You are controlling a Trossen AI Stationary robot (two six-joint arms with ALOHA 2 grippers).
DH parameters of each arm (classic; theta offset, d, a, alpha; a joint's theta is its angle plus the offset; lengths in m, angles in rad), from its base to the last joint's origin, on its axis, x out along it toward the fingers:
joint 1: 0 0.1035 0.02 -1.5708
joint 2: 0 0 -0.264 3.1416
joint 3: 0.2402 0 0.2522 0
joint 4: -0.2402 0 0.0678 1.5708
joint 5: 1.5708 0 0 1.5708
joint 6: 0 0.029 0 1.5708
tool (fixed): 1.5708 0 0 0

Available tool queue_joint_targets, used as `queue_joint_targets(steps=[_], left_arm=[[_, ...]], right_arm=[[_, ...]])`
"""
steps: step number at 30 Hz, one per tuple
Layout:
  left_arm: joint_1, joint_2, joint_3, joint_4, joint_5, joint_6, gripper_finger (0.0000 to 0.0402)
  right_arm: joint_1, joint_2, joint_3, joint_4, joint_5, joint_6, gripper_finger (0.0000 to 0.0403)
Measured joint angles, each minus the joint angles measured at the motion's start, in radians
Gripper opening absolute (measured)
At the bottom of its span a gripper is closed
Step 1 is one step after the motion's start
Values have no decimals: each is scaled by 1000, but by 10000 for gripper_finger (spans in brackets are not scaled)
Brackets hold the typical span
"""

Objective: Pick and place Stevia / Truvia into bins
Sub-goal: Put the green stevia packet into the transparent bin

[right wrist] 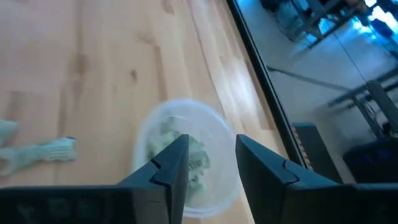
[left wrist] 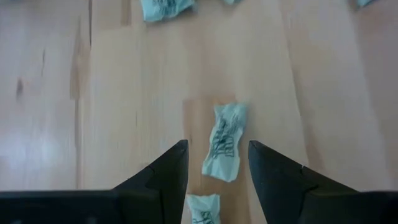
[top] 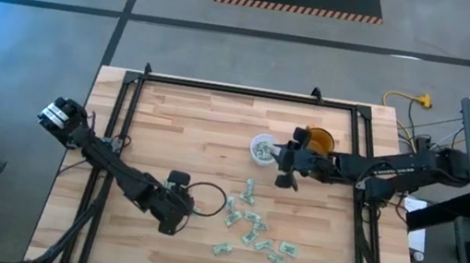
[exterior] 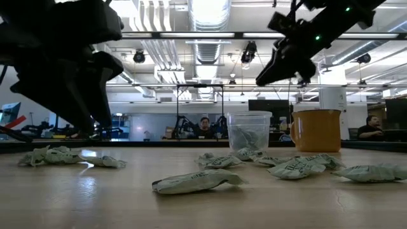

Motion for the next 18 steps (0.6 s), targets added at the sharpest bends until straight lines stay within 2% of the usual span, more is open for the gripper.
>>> queue_joint_targets(steps=[3,6,11,18], left_arm=[[10,0,-2,14,4,1,151],[29,6,-15,59,52,19,150],[57,6,-81,224,121,103,150],[100,6,-121,235,138,99,150]], right_arm=[[38,-36,0,-6,-2,0,116],[76,-73,0,-7,-2,-1,110],[143,-143,0,-22,-1,0,102],[228,-229,0,-34,-1,1,92]])
